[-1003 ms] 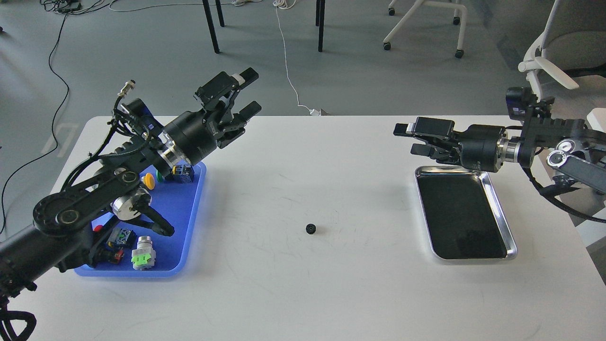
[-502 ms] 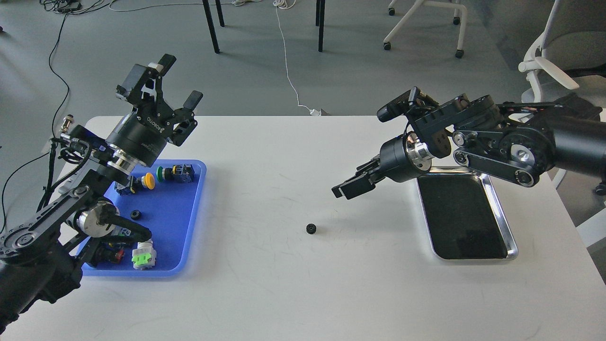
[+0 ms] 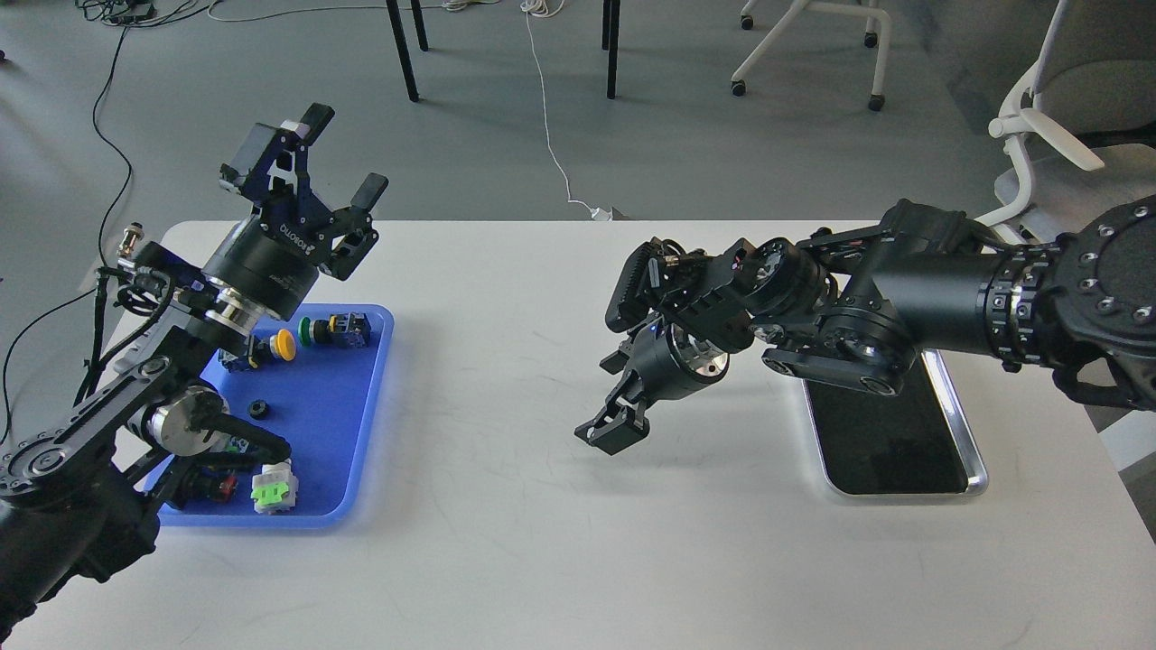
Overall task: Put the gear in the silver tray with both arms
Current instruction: 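Lower the right gripper and grasp the black gear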
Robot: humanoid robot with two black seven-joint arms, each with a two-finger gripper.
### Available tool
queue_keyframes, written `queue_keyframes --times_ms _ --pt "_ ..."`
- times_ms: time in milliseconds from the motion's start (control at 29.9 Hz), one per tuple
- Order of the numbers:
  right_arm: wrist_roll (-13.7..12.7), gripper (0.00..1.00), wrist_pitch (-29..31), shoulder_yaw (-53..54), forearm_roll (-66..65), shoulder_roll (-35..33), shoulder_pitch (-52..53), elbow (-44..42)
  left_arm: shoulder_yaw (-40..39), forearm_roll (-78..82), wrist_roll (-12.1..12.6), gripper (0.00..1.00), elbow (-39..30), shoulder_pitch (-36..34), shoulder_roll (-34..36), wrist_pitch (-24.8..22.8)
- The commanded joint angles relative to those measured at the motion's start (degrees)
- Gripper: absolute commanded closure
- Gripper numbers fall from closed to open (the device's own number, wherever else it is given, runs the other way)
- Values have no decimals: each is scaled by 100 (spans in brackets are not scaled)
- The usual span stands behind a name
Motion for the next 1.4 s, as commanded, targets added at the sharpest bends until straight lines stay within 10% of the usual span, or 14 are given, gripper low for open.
queue_keyframes --times_ms 0,836,1371 --pt "0 5 -250 -73 9 60 -171 -101 -11 0 0 2 -7 19 4 1" --pt "0 10 -954 -91 0 60 -927 -584 -143 0 0 2 -131 230 4 -17" --pt "0 43 -1042 -100 0 60 -1059 -690 -152 0 0 2 -157 265 4 -17"
